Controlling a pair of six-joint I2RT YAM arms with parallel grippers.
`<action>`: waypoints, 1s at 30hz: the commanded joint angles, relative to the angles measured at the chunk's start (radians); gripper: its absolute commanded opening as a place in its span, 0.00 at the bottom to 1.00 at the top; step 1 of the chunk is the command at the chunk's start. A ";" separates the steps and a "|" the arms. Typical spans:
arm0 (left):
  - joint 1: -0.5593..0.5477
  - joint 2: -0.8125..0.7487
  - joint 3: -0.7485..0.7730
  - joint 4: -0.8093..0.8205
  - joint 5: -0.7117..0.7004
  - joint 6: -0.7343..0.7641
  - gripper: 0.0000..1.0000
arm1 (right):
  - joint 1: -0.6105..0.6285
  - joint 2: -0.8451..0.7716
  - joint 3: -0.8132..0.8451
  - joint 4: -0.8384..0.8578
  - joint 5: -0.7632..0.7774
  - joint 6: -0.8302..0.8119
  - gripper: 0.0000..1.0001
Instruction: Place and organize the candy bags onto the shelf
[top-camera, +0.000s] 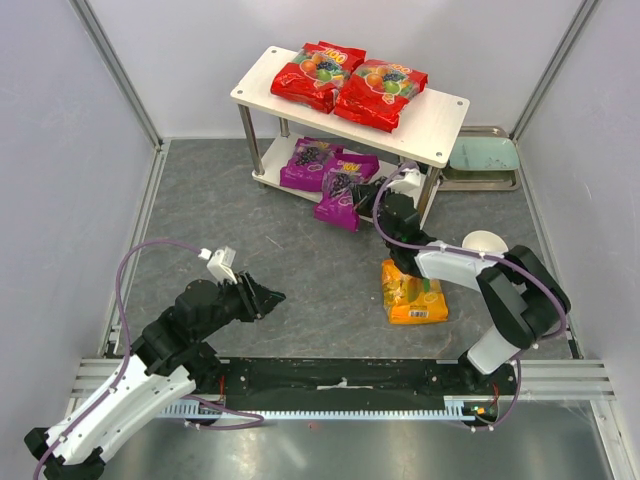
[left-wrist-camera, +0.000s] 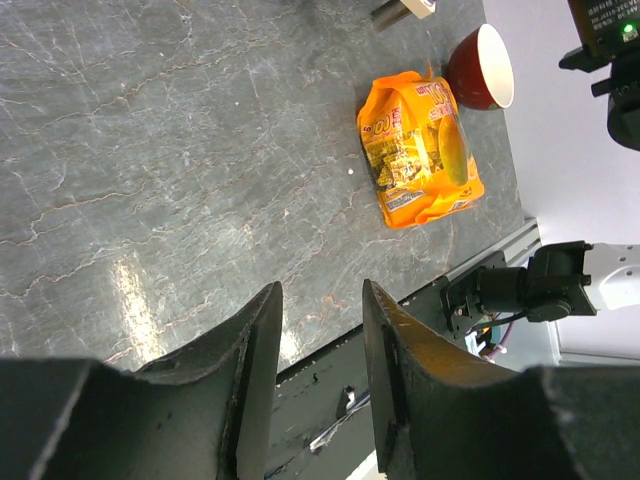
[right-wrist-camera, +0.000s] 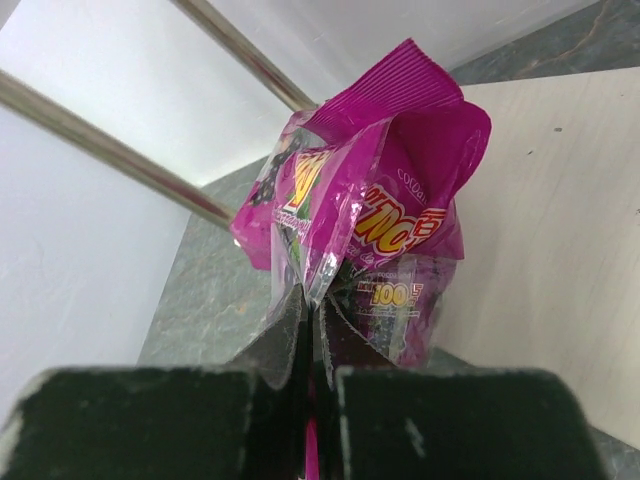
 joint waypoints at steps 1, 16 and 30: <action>-0.002 0.003 0.022 0.042 0.023 0.003 0.45 | -0.003 0.014 0.095 0.142 0.077 -0.013 0.00; -0.002 0.017 0.043 0.041 0.017 0.026 0.46 | -0.063 0.098 0.181 0.106 0.120 -0.037 0.00; -0.002 0.037 0.039 0.048 0.009 0.030 0.46 | -0.123 0.201 0.281 0.062 0.060 -0.028 0.00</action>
